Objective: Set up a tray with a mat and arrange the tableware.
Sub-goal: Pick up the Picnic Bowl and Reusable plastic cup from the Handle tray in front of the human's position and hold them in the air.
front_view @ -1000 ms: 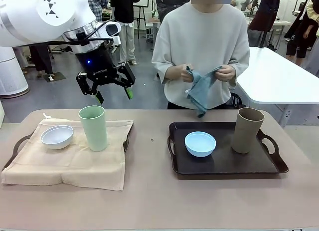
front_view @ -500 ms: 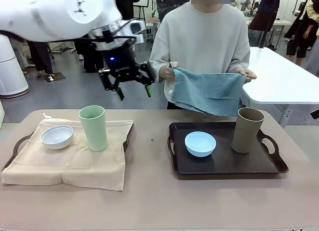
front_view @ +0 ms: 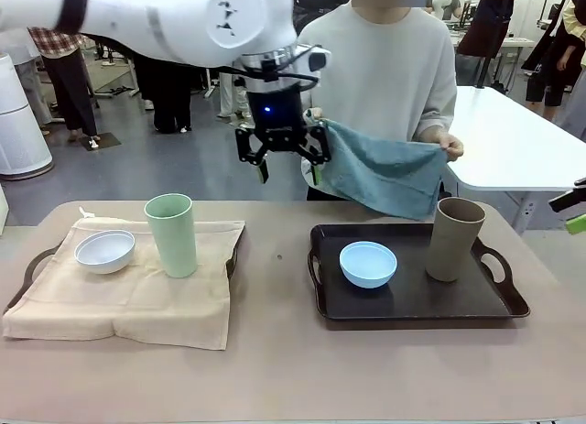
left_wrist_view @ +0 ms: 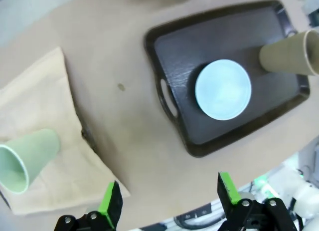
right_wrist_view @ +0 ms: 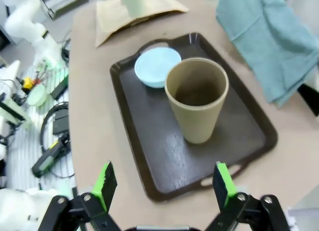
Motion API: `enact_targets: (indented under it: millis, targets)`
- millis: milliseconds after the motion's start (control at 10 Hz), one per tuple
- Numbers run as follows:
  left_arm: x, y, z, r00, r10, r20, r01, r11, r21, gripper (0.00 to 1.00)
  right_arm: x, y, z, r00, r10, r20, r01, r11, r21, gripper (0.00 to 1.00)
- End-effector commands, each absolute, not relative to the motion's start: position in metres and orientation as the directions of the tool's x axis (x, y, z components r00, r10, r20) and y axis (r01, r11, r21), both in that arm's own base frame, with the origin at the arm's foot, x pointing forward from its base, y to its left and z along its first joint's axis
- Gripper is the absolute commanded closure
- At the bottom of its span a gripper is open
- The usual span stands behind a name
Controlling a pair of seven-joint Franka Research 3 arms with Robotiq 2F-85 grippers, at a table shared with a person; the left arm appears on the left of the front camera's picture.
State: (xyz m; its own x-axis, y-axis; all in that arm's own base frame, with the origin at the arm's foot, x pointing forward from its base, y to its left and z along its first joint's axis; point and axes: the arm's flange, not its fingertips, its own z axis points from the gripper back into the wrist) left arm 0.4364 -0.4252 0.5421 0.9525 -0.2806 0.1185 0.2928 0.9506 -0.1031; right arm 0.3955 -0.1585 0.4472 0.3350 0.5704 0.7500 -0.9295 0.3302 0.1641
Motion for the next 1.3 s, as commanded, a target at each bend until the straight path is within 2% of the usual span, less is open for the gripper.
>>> enact_targets:
  millis: [0, 400, 700, 900, 1000, 1100, 1200]
  targets:
    - [0.446, -0.458, 0.544, 0.949, -0.301, 0.088, 0.306, 0.951, -0.05, 0.0, 0.409, -0.138, 0.44, 0.316, 0.545, 0.776, -0.932, 0.331, 0.146, 0.0]
    - [0.445, -0.505, 0.512, 0.928, -0.369, 0.056, 0.371, 0.928, -0.028, 0.0, 0.42, -0.116, 0.431, 0.331, 0.53, 0.781, -0.925, 0.347, 0.156, 0.0]
    - [0.45, -0.525, 0.481, 0.917, -0.398, 0.018, 0.399, 0.917, -0.021, 0.0, 0.426, -0.115, 0.429, 0.214, 0.574, 0.79, -0.965, 0.25, 0.08, 0.0]
    - [0.45, -0.533, 0.473, 0.906, -0.423, 0.013, 0.423, 0.905, -0.039, 0.0, 0.431, -0.112, 0.425, 0.097, 0.612, 0.785, -0.991, 0.131, 0.02, 0.0]
    - [0.451, -0.535, 0.47, 0.904, -0.427, 0.013, 0.427, 0.903, -0.045, 0.0, 0.436, -0.115, 0.423, 0.084, 0.615, 0.784, -0.993, 0.121, 0.011, 0.0]
    - [0.449, -0.534, 0.472, 0.902, -0.432, 0.025, 0.433, 0.9, -0.056, 0.0, 0.44, -0.114, 0.42, 0.111, 0.62, 0.777, -0.989, 0.144, 0.027, 0.0]
    - [0.44, -0.526, 0.48, 0.898, -0.439, 0.042, 0.44, 0.891, -0.109, 0.0, 0.44, -0.115, 0.422, 0.239, 0.604, 0.761, -0.961, 0.259, 0.096, 0.0]
